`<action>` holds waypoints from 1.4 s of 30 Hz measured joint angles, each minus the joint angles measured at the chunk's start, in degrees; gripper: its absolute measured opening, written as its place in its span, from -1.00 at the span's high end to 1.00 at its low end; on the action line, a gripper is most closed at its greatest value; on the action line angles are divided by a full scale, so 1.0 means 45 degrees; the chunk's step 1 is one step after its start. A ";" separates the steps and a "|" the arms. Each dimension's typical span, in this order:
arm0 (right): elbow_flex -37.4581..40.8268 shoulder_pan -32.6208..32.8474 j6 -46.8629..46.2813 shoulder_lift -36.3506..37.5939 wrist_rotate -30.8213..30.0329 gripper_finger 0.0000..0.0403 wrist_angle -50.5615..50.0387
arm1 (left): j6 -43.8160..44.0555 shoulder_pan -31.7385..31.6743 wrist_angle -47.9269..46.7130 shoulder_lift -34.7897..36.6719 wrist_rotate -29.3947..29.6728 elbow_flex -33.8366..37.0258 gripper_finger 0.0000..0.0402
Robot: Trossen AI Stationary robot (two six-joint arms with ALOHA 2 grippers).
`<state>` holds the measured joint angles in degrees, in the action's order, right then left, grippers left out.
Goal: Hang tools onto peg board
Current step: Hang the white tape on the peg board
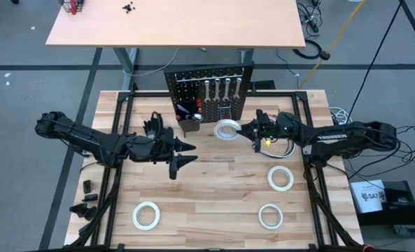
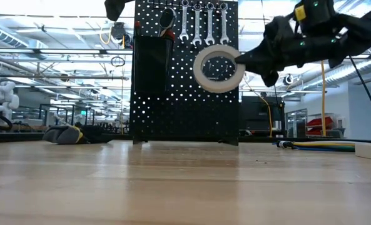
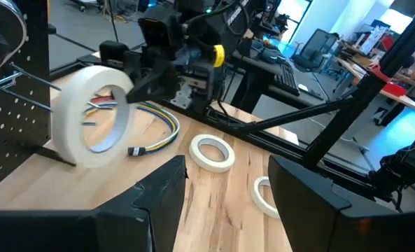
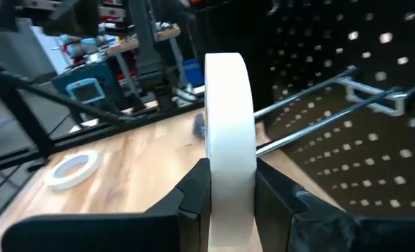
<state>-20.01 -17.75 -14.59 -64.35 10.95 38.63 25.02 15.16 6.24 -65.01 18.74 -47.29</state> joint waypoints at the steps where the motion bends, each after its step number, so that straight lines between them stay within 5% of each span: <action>1: -0.0005 -0.0118 0.0098 -0.0200 -0.0008 0.66 0.0208 | 0.0000 0.0000 0.0014 0.0000 0.0000 0.0000 -0.02; 20: -0.0015 -0.1969 0.0176 -0.2049 -0.0053 0.66 0.2469 | -0.0246 0.0000 0.0016 0.0000 -0.0055 0.0000 -0.02; 25: -0.0102 -0.1959 -0.0033 -0.2445 -0.1422 0.66 0.2800 | -0.0368 0.0000 0.0014 0.0000 -0.0092 0.0000 -0.02; 34: -0.0904 -0.1968 -0.0177 -0.2790 -0.3210 0.09 0.2337 | -0.0346 0.0083 -0.0111 0.0000 -0.0534 0.0000 -0.02; 42: -0.1137 -0.1648 -0.0497 -0.2790 -0.4377 0.10 0.1686 | -0.0330 0.0423 -0.0651 0.0005 -0.0534 0.0000 -0.02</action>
<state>-25.12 -25.17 -16.83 -76.90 -8.74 46.22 23.53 17.06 3.31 -64.99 16.34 -47.29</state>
